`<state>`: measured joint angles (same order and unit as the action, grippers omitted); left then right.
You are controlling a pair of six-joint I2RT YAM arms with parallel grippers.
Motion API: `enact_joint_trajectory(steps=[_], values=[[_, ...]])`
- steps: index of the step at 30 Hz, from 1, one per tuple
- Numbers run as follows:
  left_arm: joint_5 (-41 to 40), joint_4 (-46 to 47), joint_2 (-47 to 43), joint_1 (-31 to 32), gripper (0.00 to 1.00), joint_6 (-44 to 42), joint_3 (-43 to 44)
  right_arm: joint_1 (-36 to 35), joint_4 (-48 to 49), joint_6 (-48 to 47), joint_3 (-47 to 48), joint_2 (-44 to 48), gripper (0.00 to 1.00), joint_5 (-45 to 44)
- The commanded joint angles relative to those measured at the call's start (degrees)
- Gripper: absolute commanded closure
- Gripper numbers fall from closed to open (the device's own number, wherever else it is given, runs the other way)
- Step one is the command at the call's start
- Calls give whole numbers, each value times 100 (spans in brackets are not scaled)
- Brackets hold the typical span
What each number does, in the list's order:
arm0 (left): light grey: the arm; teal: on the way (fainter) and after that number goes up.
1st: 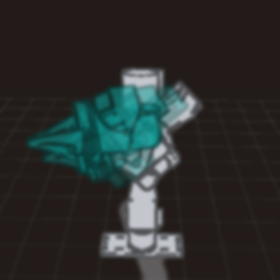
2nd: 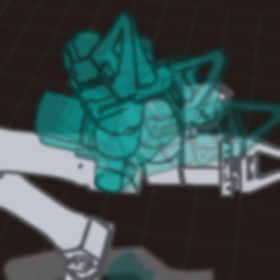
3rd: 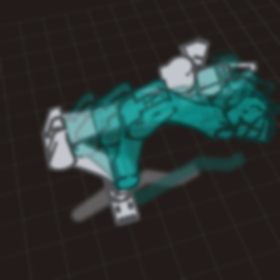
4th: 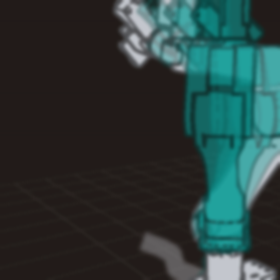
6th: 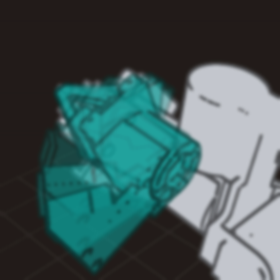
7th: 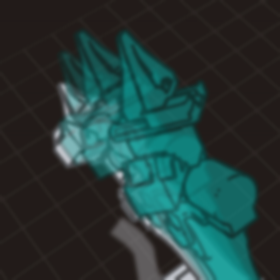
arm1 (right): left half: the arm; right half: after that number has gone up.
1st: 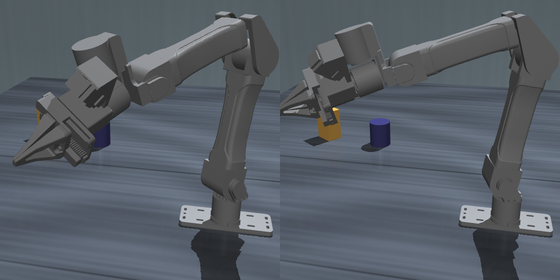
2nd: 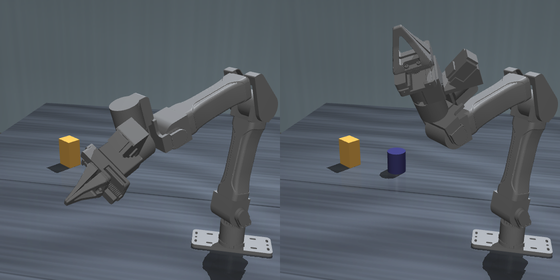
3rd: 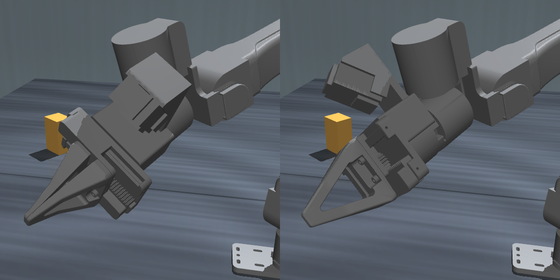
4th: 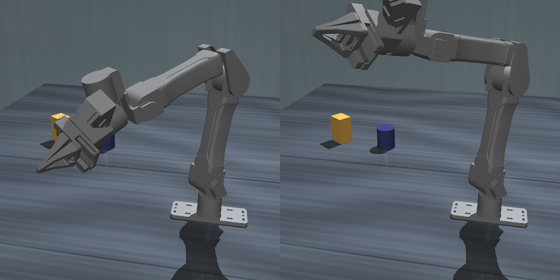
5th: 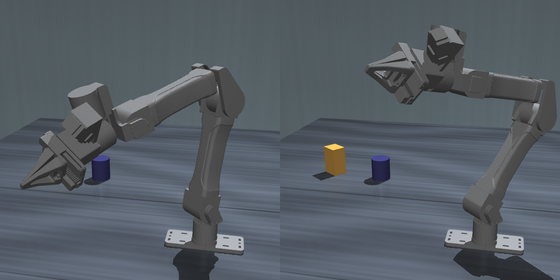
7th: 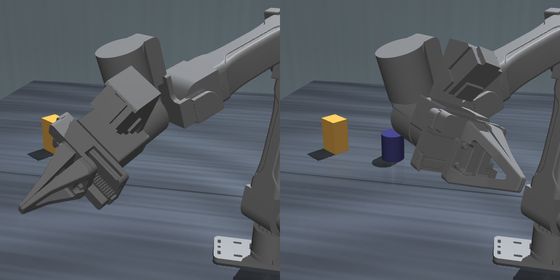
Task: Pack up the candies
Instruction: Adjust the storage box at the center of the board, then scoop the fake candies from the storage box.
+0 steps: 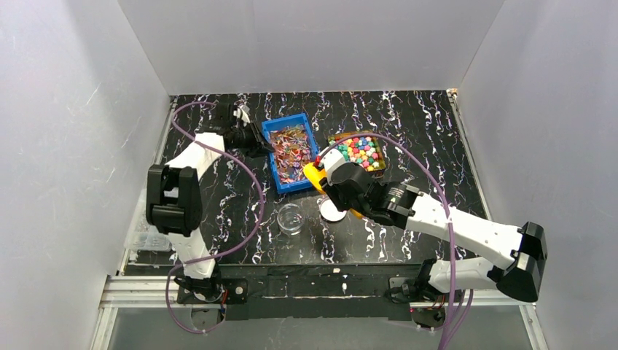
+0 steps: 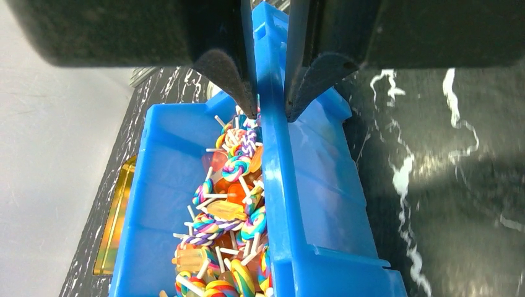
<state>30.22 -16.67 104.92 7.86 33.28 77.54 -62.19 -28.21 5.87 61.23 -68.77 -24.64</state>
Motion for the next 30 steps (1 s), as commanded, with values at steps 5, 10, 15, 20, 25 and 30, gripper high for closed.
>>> enact_joint_trajectory(steps=[5, 10, 15, 20, 25, 30], values=[[-394, 433, -1319, 202, 100, 834, -1101, 79, -568, 6, 629, -433, 99, 221], [-495, 581, -1551, 395, 100, 1069, -1255, 282, -1089, 1, 1134, -977, 99, 570], [-630, 612, -1686, 538, 100, 1135, -1340, 471, -1585, -19, 1660, -1617, 99, 945], [-605, 679, -1693, 573, 100, 1160, -1437, 588, -1866, -7, 2023, -2057, 99, 1137], [-523, 775, -1718, 594, 100, 1154, -1566, 660, -2087, -33, 2327, -2464, 99, 1341], [-445, 814, -1792, 626, 100, 1080, -1726, 701, -2319, -67, 2696, -2918, 99, 1442]])
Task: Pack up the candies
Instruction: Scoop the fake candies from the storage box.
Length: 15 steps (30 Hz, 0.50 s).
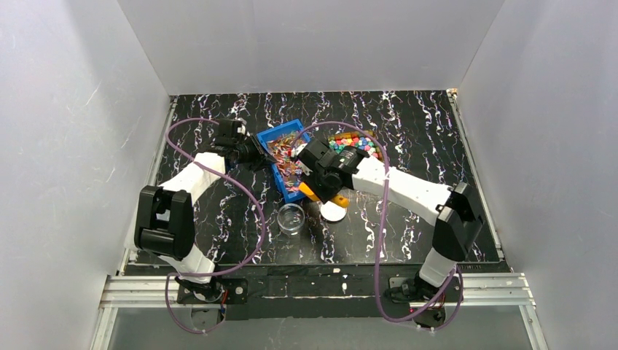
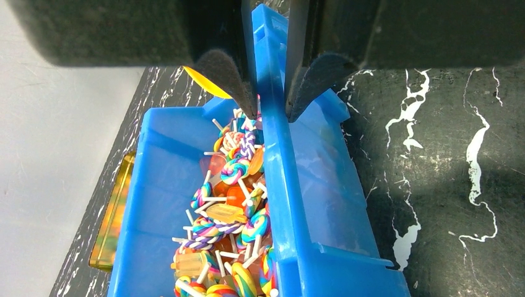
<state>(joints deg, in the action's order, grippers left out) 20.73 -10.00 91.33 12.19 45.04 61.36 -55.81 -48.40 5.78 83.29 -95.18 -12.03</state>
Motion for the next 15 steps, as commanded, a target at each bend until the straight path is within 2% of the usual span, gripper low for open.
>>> enact_joint_trajectory(steps=[1, 15], values=[[510, 147, -456, 194, 100, -111, -152, 66, -325, -55, 566, -356, 99, 186], [657, 33, -716, 197, 100, -374, -425, 203, -864, -55, 1962, -1766, 99, 247]])
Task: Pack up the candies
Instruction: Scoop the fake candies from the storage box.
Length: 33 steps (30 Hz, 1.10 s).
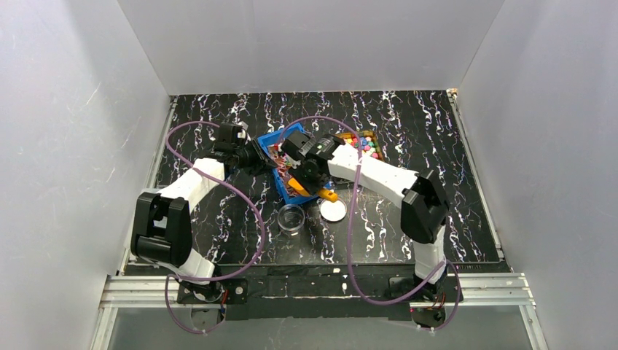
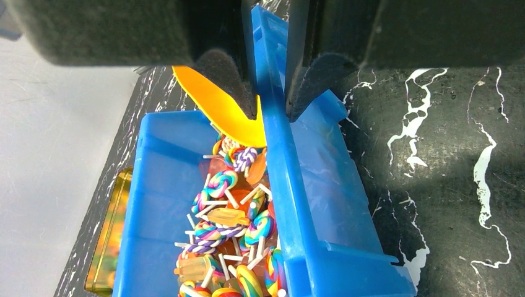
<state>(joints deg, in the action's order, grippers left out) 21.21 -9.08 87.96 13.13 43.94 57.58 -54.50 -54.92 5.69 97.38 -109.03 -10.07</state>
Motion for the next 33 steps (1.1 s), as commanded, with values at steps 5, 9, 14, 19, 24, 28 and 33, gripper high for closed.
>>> enact_joint_trajectory(steps=[5, 9, 14, 19, 24, 28, 33], values=[[673, -59, -342, 111, 100, -322, -118, 161, -162, 25, 1066, -884, 99, 145], [711, -50, -300, 106, 100, -376, -160, 230, -26, 152, 1383, -1256, 99, 137], [766, -75, -262, 102, 100, -417, -143, 361, 519, 372, 1393, -1406, 99, 92], [779, -136, -274, 108, 100, -472, -166, 486, 983, 562, 1461, -1549, 99, 41], [754, -196, -313, 109, 100, -554, -225, 595, 1328, 703, 1406, -1571, 99, 73], [777, -206, -307, 109, 100, -578, -239, 607, 1651, 687, 1250, -1554, 99, 56], [820, -298, -271, 111, 100, -647, -217, 607, 2452, 519, 543, -1267, 99, -35]])
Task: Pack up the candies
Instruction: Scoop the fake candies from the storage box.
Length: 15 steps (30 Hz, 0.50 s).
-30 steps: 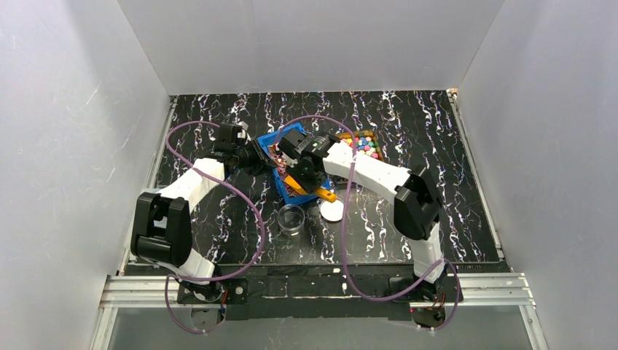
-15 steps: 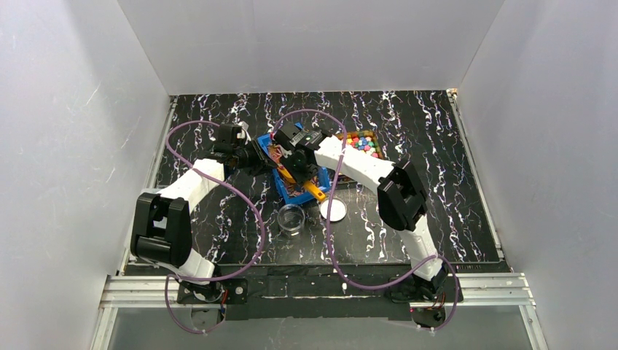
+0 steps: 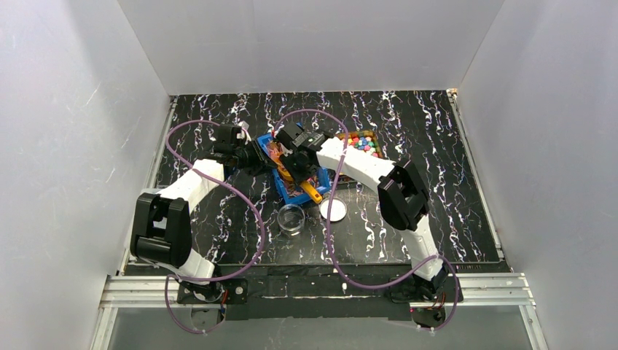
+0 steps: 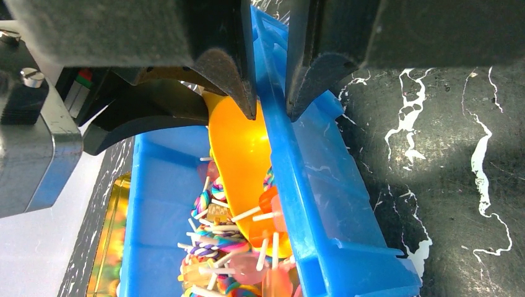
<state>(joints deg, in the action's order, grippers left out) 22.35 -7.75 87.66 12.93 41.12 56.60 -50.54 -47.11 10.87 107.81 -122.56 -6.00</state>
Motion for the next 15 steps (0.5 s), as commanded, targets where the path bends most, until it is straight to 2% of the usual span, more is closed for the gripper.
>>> enact_joint_trajectory(steps=[1, 4, 15], values=[[721, -452, -222, 124, 100, -383, -110, 212, 1939, -26, -709, 184, 99, -457], [750, -539, -160, 127, 100, -430, -68, 212, 2643, -118, -1209, 444, 99, -443], [701, -791, -91, 127, 100, -564, 69, 212, 3374, -422, -1973, 864, 99, -497]])
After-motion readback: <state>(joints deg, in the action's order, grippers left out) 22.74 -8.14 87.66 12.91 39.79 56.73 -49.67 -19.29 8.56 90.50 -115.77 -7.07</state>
